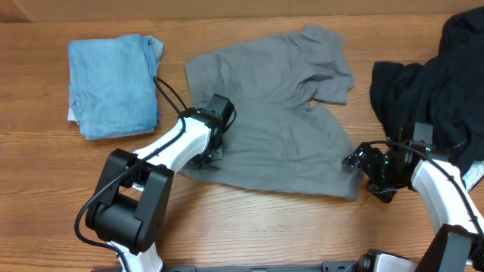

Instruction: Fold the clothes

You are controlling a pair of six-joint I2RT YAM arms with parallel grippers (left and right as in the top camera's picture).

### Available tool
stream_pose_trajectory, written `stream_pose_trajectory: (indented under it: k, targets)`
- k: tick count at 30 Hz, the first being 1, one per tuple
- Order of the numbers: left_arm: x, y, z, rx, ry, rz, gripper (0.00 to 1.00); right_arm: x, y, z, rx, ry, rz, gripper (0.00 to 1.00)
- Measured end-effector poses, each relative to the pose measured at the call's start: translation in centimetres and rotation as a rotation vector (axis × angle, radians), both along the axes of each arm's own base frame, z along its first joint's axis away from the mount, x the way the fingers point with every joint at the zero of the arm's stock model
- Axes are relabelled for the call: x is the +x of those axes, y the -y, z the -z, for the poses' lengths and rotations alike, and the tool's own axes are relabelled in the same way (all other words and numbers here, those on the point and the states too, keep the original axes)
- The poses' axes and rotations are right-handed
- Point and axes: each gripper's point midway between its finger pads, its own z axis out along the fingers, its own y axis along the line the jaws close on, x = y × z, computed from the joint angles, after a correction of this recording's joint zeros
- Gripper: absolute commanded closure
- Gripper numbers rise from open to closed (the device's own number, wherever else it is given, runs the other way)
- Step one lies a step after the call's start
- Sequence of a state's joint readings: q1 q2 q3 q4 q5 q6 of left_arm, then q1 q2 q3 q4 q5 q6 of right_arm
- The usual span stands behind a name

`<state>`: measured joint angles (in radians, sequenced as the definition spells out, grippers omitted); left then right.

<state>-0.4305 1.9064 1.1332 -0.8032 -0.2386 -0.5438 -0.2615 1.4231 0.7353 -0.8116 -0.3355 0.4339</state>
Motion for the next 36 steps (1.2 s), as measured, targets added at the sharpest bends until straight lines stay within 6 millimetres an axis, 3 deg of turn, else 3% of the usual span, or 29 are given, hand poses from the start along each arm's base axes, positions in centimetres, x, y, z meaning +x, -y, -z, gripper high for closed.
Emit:
stream_pose_trajectory:
  k: [5,12,22,26,29,34,36]
  targets:
    - [0.0,0.0,0.0,0.001,0.0,0.0,0.96,0.2,-1.3,0.9,0.067,0.06,-0.024,0.0]
    - [0.0,0.0,0.0,0.001,0.0,0.0,0.96,1.7,-2.0,0.8,0.111,0.155,-0.043,0.0]
    - [0.0,0.0,0.0,0.001,-0.001,0.001,0.96,6.4,-2.8,-2.0,0.16,0.434,-0.121,0.06]
    - [-0.2,-0.1,0.0,0.006,-0.01,0.001,0.96,9.1,-2.8,-4.7,0.166,0.58,-0.16,0.1]
    - [-0.3,-0.2,0.0,0.009,-0.014,0.001,0.96,11.5,-3.5,-8.5,0.204,0.746,-0.229,0.21]
    - [-0.5,-0.3,0.0,0.012,-0.02,0.001,0.96,13.2,-4.1,-13.5,0.245,0.856,-0.312,0.2]
    - [-0.5,-0.3,0.0,0.013,-0.022,0.001,0.96,13.3,-3.8,-14.5,0.224,0.822,-0.313,0.2]
